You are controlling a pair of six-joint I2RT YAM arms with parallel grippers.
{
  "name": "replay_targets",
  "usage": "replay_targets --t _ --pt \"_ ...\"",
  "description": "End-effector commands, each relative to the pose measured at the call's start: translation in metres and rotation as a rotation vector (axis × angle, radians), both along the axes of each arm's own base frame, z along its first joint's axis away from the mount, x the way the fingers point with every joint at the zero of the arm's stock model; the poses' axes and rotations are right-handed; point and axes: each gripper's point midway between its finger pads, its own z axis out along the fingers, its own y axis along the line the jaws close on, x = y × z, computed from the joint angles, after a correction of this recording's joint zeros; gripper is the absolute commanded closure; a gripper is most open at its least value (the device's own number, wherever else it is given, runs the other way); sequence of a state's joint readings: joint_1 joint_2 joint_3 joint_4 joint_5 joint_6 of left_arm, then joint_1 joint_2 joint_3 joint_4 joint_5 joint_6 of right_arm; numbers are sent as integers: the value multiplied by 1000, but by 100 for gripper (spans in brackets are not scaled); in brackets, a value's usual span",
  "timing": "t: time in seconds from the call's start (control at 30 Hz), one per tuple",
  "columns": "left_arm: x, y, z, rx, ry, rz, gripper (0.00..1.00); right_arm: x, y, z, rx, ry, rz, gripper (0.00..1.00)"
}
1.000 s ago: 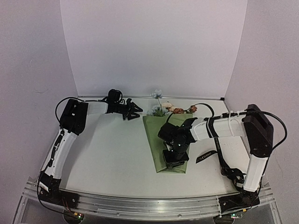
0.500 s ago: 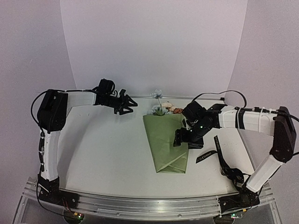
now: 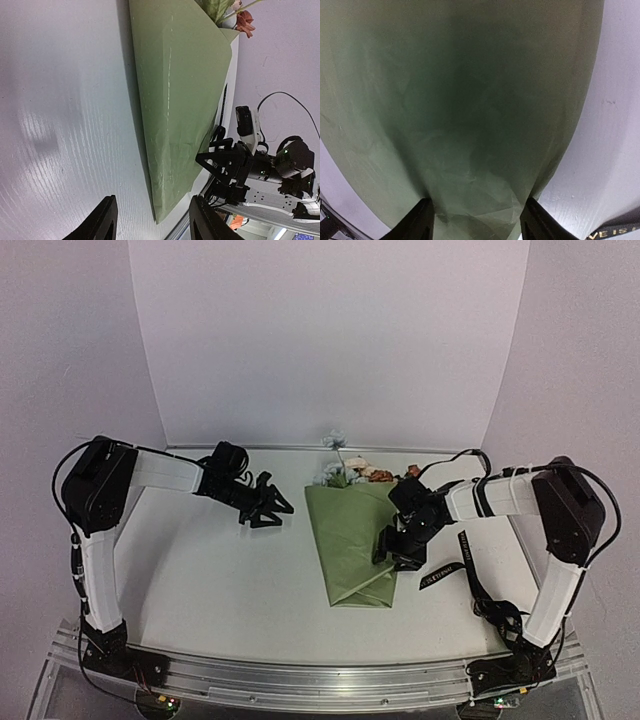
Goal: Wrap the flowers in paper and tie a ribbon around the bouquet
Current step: Move the folded bouquet to the center of the board.
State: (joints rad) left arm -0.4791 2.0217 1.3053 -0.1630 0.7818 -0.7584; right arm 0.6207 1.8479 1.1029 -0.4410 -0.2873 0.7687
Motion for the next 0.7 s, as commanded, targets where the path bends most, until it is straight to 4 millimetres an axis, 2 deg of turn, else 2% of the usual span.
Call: replay_targets --t 0.0,0.2,0.3,0.37,0.5,0.6,0.67 --pt "7 0 36 -40 -103 2 49 29 17 1 67 -44 -9 50" --pt "6 1 31 -23 -93 -5 49 54 34 6 101 -72 29 50" --pt "5 0 28 -18 -87 -11 49 53 30 10 92 -74 37 41" --pt "4 1 28 -14 -92 -18 49 50 25 20 82 -81 38 33" --pt "2 1 33 1 -118 -28 48 35 6 48 34 -93 24 24" --pt "0 -1 39 18 -146 -38 48 19 -26 66 -50 -132 -22 23" --pt "-2 -3 42 39 -170 -46 48 6 -50 70 -122 -148 -63 22"
